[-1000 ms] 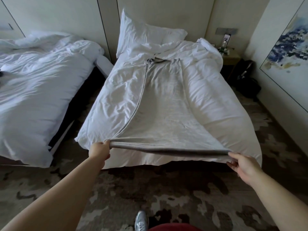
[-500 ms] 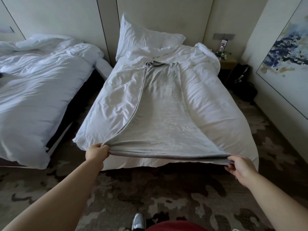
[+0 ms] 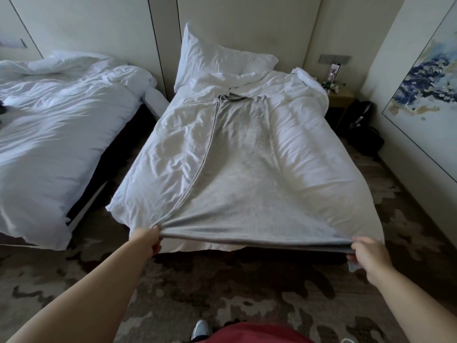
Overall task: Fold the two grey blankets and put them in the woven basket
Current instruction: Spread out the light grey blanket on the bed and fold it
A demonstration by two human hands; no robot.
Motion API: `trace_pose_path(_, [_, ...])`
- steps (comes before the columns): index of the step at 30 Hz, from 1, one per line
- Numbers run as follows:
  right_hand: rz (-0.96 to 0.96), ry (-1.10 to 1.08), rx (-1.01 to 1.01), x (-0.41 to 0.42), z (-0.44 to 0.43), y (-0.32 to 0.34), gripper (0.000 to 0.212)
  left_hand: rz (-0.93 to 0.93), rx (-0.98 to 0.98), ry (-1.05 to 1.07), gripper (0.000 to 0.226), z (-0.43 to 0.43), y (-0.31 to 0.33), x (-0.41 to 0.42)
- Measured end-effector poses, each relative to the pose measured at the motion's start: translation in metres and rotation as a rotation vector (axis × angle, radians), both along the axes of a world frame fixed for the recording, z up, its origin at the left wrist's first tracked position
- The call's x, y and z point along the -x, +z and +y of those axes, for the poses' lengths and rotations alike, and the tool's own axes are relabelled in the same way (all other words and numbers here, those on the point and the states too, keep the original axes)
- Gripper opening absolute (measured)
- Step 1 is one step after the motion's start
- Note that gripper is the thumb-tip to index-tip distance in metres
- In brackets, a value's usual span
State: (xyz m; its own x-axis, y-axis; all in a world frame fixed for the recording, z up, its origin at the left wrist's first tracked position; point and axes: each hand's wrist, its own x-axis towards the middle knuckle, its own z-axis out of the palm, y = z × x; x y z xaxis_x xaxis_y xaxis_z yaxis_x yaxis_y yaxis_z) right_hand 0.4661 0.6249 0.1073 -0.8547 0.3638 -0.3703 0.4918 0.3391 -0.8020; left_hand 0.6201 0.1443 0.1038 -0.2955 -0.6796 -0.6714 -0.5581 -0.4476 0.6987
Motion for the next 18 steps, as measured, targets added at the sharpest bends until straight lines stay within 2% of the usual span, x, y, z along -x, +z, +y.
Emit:
trace_pose_path(3, [-0.090,0.005,0.020,-0.013,0.007,-0.016,0.031,-0.046,-0.025,-0.062,0.025,0.007,-0.014,-0.004])
trace_pose_path(7, [-0.095,0.004,0.048,-0.013,0.006,-0.014,0.030,0.109,-0.080,0.015,0.030,0.013,-0.011,0.004])
trace_pose_path(10, [0.112,-0.076,0.129,-0.003,0.003,0.005,0.028,0.299,-0.154,0.165,0.036,0.010,0.003,0.018])
trace_pose_path(13, [0.397,-0.087,0.019,0.006,0.002,0.023,0.026,0.522,-0.243,0.221,0.033,0.006,0.024,0.032])
trace_pose_path(15, [0.402,-0.100,-0.078,0.007,0.003,0.019,0.026,0.479,-0.204,0.228,0.035,0.006,0.028,0.034])
trace_pose_path(18, [0.185,-0.100,-0.178,0.000,0.013,-0.012,0.026,0.227,-0.203,0.209,0.033,0.014,0.006,0.019])
